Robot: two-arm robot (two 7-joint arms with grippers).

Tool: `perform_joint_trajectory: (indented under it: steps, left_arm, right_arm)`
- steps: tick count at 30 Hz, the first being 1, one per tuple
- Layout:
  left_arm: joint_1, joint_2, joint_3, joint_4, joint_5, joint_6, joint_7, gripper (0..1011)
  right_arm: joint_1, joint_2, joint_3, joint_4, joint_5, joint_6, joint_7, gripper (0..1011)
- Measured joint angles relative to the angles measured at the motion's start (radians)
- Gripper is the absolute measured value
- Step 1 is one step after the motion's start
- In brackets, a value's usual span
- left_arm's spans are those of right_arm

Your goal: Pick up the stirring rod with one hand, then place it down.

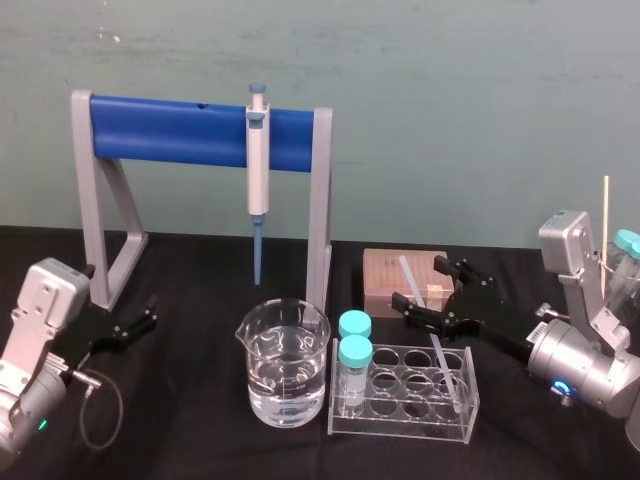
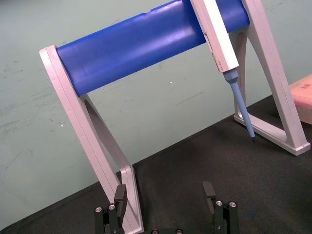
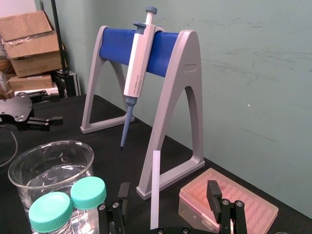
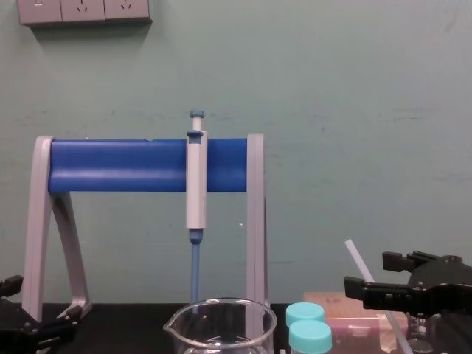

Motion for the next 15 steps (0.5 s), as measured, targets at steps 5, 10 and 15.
perform_joint_trajectory:
  steps: [5,10,15]
  left_arm:
    - [0.0,0.0,0.0,0.0,0.0,0.0,0.0,1001]
    - [0.0,0.0,0.0,0.0,0.0,0.0,0.0,1000]
    - [0.0,0.0,0.0,0.0,0.0,0.0,0.0,1000]
  right_arm:
    - [0.0,0.0,0.0,0.0,0.0,0.0,0.0,1000]
    - [-0.001,0.001,-0.001,-0.001,0.0,0.0,0.0,998]
    - [-0.001,0.001,-0.002,-0.001,0.0,0.0,-0.001,908]
